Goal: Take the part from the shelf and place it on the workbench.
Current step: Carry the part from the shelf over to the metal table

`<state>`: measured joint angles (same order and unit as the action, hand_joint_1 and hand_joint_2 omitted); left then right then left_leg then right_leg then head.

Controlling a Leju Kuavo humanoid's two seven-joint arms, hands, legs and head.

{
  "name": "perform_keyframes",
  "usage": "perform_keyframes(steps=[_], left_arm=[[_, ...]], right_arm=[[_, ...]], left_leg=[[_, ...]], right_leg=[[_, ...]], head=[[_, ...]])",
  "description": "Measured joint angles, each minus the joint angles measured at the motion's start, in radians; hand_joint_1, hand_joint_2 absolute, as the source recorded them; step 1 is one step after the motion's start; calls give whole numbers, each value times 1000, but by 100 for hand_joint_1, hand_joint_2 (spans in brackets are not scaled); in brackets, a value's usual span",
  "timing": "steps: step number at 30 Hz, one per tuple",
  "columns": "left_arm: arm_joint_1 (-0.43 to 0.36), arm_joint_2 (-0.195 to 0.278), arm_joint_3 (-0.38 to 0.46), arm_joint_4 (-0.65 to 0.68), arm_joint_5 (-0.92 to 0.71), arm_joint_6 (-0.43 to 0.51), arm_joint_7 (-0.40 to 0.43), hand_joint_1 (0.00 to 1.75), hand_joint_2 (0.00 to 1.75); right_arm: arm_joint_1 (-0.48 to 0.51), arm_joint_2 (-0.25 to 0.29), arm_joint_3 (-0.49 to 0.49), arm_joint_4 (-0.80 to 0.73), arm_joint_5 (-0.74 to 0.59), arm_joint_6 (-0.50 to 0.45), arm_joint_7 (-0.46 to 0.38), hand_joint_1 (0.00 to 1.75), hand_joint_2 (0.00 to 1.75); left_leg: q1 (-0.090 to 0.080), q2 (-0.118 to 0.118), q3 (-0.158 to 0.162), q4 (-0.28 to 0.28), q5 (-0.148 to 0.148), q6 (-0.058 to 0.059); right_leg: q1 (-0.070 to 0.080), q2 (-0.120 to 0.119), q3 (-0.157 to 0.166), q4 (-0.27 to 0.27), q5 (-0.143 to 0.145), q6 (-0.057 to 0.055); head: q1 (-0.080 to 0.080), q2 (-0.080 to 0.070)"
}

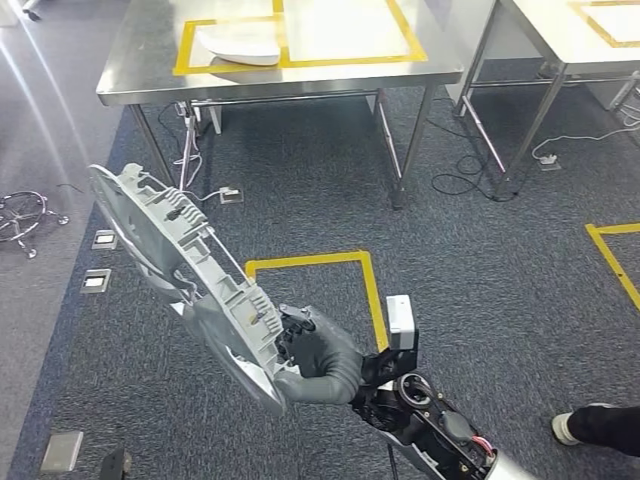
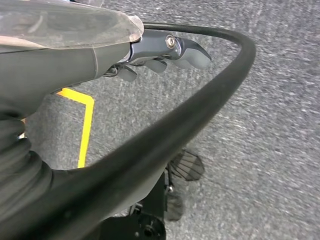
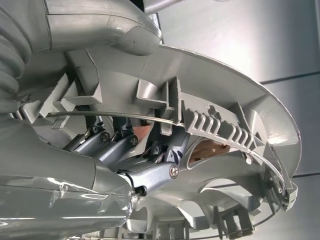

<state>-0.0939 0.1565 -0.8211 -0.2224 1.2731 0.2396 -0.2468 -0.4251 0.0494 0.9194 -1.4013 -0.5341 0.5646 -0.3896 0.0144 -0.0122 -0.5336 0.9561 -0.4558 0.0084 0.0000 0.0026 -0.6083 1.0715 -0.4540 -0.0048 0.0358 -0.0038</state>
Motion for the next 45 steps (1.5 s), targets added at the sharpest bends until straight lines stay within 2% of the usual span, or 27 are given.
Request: perform_keyframes(steps=[2,6,8,10,11,12,13,15,16,17,20,22,25,26,27,28,30,31,32,34,37,38,40,41,42,43,45], left_arm=[[-1,-2,-1,0,0,0,0,0,175],[-1,0,-3,0,0,0,0,0,175],[-3,1,-3,0,0,-2,0,0,175],[-3,1,-4,0,0,-3,0,0,175],[-2,1,-4,0,0,-3,0,0,175],[-1,2,-4,0,0,-3,1,0,175],[0,3,-4,0,0,-3,1,0,175],[0,6,-4,0,0,-3,1,0,175],[0,7,-4,0,0,-3,1,0,175],[-1,7,-4,0,1,-3,2,0,175],[0,6,-5,0,3,-3,4,0,175],[0,5,-5,0,4,-3,4,0,175],[0,7,-5,0,7,1,4,0,175],[0,7,-5,0,9,2,4,0,175],[0,7,-5,0,12,3,4,0,175],[1,6,-5,0,14,3,4,0,175],[1,4,-5,0,17,3,4,0,175],[0,3,-5,0,18,4,4,0,175],[-1,2,-5,0,18,4,4,0,175],[-1,1,-5,0,18,4,4,0,175],[-2,2,-6,0,19,5,3,0,175],[-3,2,-6,0,19,5,3,0,175],[-4,2,-6,0,19,6,3,0,175],[-3,2,-6,0,19,6,3,0,175],[-2,2,-6,0,19,6,3,0,175],[0,2,-6,0,19,6,3,0,175],[1,4,-6,0,19,6,3,0,175]], right_arm=[[-1,0,0,0,0,0,0,161,175],[-1,0,-1,-1,-1,-1,0,161,175],[-2,1,-1,-1,-1,-1,0,161,175],[-1,1,-1,-1,-1,-1,0,161,175],[2,1,0,-1,-1,-1,1,161,175],[4,1,0,-1,-1,-2,1,161,175],[6,1,0,-1,-1,-2,1,161,175],[7,1,0,-1,-1,-2,1,161,175],[6,1,0,-1,-2,-2,2,161,175],[6,1,0,-1,-2,-2,3,161,175],[5,1,1,-2,-5,-1,5,161,175],[5,1,1,-2,-7,0,5,161,175],[5,1,1,-3,-9,2,3,161,175],[6,1,1,-2,-9,3,3,161,175],[6,1,2,-2,-9,4,3,161,175],[6,1,2,-2,-9,5,3,161,175],[5,1,3,-2,-9,9,3,161,175],[4,1,3,-1,-10,11,2,161,175],[2,1,3,-1,-10,12,2,161,175],[0,1,3,-1,-10,14,2,161,175],[-2,2,3,-1,-12,15,0,161,175],[-4,3,3,-1,-12,17,-1,161,175],[-8,4,4,0,-13,19,-2,161,175],[-7,5,5,1,-13,20,-2,161,175],[-6,5,5,2,-13,20,-2,161,175],[-5,5,6,2,-13,20,-1,161,175],[-5,5,6,3,-13,20,-1,161,175]], left_leg=[[-1,-1,4,-1,-6,-7],[-1,3,2,13,-21,-28],[1,5,-45,110,-66,-36],[3,5,-129,252,-116,-43],[4,5,-160,292,-119,-46],[6,5,-171,290,-98,-49],[8,6,-160,248,-59,-51],[11,9,-103,102,28,-52],[11,9,-80,47,49,-49],[10,10,-66,15,56,-44],[8,8,-59,4,43,-24],[10,9,-49,1,36,-10],[9,9,-31,1,22,3],[8,8,-25,1,17,4],[8,7,-17,1,11,3],[7,5,-8,1,4,2],[6,2,14,0,-10,-2],[5,0,21,0,-16,-6],[4,0,24,-1,-21,-10],[3,1,24,-5,-24,-20],[3,4,16,25,-46,-33],[3,4,-9,73,-67,-36],[4,5,-95,216,-114,-40],[4,5,-137,273,-123,-42],[5,5,-164,298,-112,-44],[6,6,-173,282,-80,-45],[10,7,-139,157,18,-46]], right_leg=[[8,1,40,-86,24,-12],[2,3,64,-119,19,-22],[-2,0,77,-132,19,-29],[-2,-2,82,-133,13,-34],[-2,-2,85,-133,10,-34],[-2,-1,90,-133,5,-33],[-3,0,96,-133,0,-31],[-1,2,109,-129,-14,-22],[1,2,112,-127,-20,-17],[4,3,114,-125,-26,-12],[3,2,115,-123,-38,2],[0,2,97,-75,-67,13],[-3,1,-14,136,-143,24],[-3,1,-49,190,-150,24],[-4,1,-67,204,-136,23],[-4,1,-64,176,-102,21],[-1,2,-14,37,-11,10],[2,2,14,-26,18,4],[5,2,35,-70,28,-2],[9,3,49,-95,19,-9],[-1,4,72,-121,15,-20],[-4,3,81,-129,14,-23],[-3,0,90,-131,6,-30],[-3,0,95,-131,1,-31],[-3,1,102,-131,-5,-31],[-3,2,110,-131,-13,-29],[-3,4,131,-131,-30,-23]], head=[[5,0],[1,0],[-10,0],[-22,0],[-27,0],[-32,0],[-38,0],[-49,0],[-53,0],[-54,0],[-47,0],[-39,0],[-22,0],[-18,0],[-15,0],[-12,0],[-3,0],[1,0],[5,0],[7,0],[-1,0],[-7,0],[-21,0],[-26,0],[-31,0],[-36,0],[-47,0]])
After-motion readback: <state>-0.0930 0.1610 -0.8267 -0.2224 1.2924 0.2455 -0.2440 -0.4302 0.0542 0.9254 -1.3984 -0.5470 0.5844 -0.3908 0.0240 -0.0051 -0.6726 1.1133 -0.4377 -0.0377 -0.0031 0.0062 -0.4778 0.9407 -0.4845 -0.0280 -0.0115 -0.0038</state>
